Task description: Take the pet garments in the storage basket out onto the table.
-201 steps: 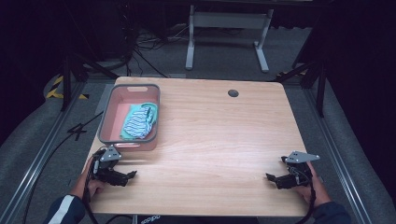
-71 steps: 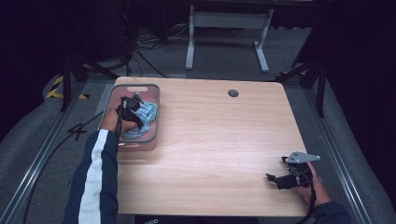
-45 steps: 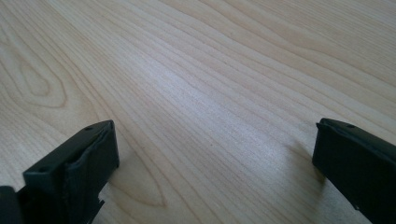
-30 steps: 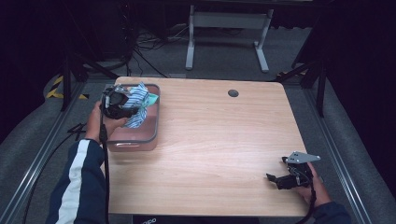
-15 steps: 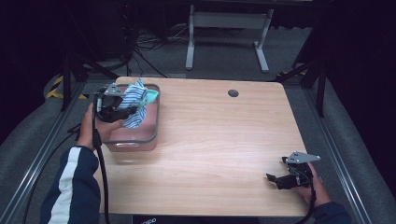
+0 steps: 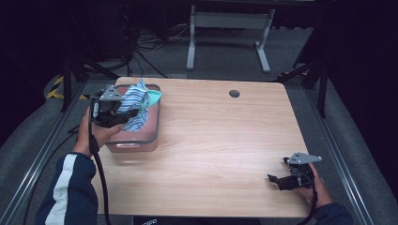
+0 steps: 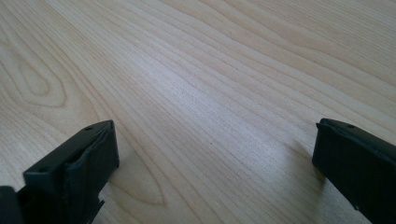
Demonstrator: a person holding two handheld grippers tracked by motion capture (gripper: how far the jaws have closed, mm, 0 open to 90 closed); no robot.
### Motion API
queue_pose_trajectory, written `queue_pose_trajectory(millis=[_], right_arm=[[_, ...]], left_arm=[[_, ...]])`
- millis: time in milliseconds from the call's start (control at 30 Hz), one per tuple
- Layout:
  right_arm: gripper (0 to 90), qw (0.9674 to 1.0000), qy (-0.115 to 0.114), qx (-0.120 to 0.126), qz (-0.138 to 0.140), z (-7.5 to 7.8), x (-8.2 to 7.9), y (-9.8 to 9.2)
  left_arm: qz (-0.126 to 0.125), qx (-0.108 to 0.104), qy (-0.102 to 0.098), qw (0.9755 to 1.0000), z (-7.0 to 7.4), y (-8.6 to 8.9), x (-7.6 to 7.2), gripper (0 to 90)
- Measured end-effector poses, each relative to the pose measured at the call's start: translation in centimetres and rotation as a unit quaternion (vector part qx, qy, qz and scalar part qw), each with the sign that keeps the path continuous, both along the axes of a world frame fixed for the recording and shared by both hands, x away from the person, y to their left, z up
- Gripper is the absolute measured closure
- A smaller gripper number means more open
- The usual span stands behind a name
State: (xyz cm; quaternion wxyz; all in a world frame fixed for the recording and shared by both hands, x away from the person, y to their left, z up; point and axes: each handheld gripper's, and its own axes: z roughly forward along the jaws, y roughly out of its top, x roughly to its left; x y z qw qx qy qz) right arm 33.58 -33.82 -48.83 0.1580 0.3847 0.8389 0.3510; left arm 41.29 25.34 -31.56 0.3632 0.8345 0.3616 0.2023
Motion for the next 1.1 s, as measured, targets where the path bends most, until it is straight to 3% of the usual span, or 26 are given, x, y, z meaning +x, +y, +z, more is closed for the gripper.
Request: queue_pose_trajectory(millis=[433,700,1100], right_arm=[[0.7,1.0000,0.000,0.000,0.000,0.0,0.0,0.0],[0.7,1.0000,0.000,0.000,-0.001,0.0,0.0,0.0],[0.7,1.0000,0.000,0.000,-0.001,0.0,0.0,0.0]], left_arm=[[-0.067,0.011,-0.005,0.9977,0.7,-3.5,-0.8,75.8],[-0.091,0.014,0.000,0.9958,0.1,-5.5,-0.8,75.7],[-0.140,0.037,0.013,0.9893,-0.7,-9.0,-0.7,75.7]])
